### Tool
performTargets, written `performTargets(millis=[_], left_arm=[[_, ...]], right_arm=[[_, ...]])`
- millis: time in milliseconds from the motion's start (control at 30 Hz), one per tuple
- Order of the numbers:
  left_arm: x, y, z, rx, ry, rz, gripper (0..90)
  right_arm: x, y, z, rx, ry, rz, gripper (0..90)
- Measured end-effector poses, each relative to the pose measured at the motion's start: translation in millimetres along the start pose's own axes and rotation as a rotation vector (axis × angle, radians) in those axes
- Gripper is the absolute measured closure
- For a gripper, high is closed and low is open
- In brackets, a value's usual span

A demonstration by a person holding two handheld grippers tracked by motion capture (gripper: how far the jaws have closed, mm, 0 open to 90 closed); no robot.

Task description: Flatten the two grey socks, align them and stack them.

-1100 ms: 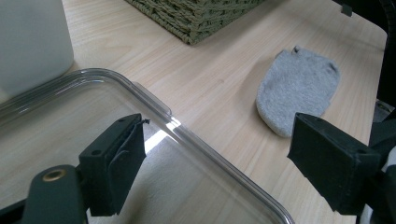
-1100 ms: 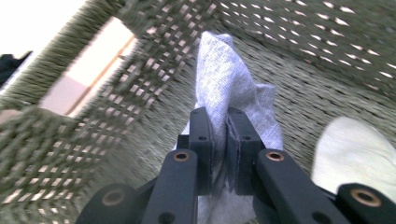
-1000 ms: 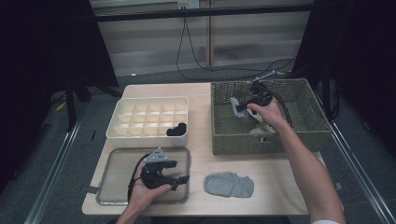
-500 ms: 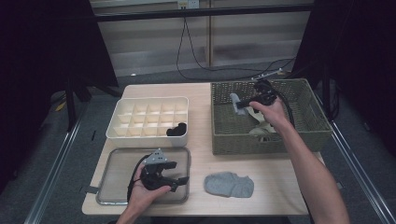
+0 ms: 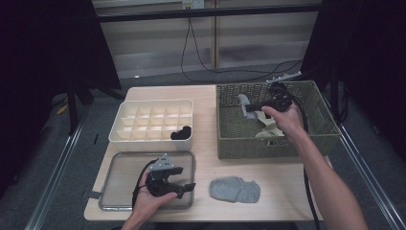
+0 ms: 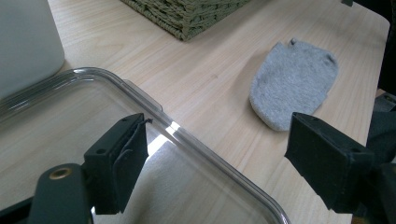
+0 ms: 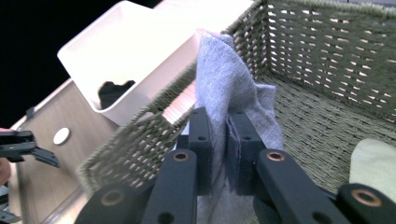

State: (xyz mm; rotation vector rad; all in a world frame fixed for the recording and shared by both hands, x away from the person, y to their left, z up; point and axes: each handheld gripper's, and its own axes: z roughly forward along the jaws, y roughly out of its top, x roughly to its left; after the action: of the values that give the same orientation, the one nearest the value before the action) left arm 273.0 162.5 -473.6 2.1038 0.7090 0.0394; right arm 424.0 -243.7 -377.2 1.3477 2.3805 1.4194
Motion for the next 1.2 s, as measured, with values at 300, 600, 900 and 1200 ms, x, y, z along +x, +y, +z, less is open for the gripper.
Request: performTargets(millis=[300,600,900,1200], left_arm=[[-2.8,2.2,1.8,-0.007,-0.006,0.001,21.6],[-7.1,6.6,7.5,-0.018,-0.014,0.007,23.0],[-8.9,4.8,5.6,-0.015,-0.012,0.013,22.0],[-11.5,4.7,7.9,0.000,-0.017,0.024,21.9]], right_arm=[[16.6,-3.1,-20.7,-0.080,0.036,0.001,81.9],[36.0,-9.5,-31.4,-0.103,0.071,-0.016,81.9],[52.9,-12.9,-44.9,-0.149,0.085,-0.039,81.9],[75.8,-22.1,-59.6,-0.147,0.085,-0.082,81.8]])
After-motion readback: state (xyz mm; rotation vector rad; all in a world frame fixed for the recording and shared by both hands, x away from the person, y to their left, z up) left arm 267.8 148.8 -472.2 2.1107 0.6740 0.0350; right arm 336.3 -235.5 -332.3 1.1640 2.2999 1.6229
